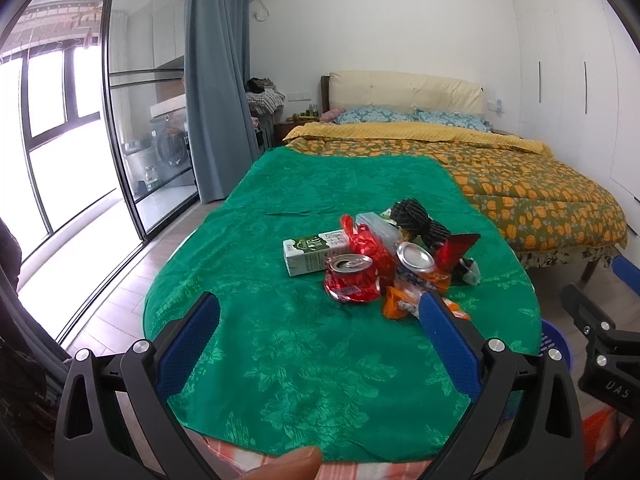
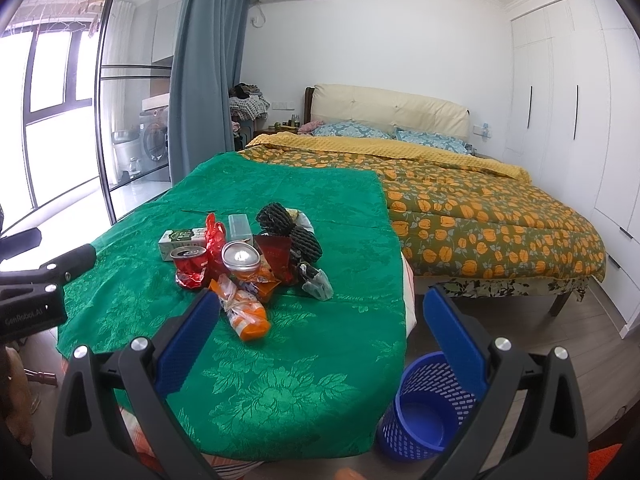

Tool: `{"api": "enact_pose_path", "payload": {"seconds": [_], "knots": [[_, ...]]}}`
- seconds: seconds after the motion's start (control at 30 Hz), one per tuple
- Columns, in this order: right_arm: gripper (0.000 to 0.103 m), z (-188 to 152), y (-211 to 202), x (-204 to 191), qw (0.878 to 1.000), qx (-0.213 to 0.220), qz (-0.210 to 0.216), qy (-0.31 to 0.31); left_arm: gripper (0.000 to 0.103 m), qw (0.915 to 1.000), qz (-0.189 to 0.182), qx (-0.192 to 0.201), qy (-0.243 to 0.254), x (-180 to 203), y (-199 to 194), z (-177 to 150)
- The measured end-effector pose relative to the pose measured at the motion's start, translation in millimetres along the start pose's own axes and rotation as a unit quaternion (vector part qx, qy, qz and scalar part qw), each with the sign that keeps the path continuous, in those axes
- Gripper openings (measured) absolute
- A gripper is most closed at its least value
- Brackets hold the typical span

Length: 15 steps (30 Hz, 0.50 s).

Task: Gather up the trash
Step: 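Grasp the red can with the left tool while the right tool grasps the orange-white snack bag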

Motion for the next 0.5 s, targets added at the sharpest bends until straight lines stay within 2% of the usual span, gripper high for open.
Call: {"api": "enact_pose_path", "payload": {"seconds": [0.03, 0.17, 0.27, 0.5], "knots": [[0.098, 1, 0, -2, 1.000, 0.000, -0.001, 0.000, 0.099, 1.0000, 0.001, -0.007, 0.003, -3, 0, 6], [0.098, -5, 7, -1, 1.000, -0.007, 0.000, 0.002, 0.099, 0.9984, -0.005, -0.056, -0.009, -18, 19, -5], [0.098, -11, 16, -3, 1.000, -0.017, 0.005, 0.003, 0.099, 0.9973, 0.024, -0.067, -0.014, -30, 34, -17], [0.098, -25, 36, -7, 0.999, -0.043, 0.014, 0.002, 0.099, 0.9913, -0.054, -0.115, -0.034, -32, 86, -27]]}}
Point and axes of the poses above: each gripper's, at about its wrist camera, not at the fingertips, and y roughly the way its jaws point, x to its right, z to its top, the point moved 4 cm from there along y, roughly the way its jaws point, and after that the axes turned 8 degrees about -z, right-handed, at the moved point
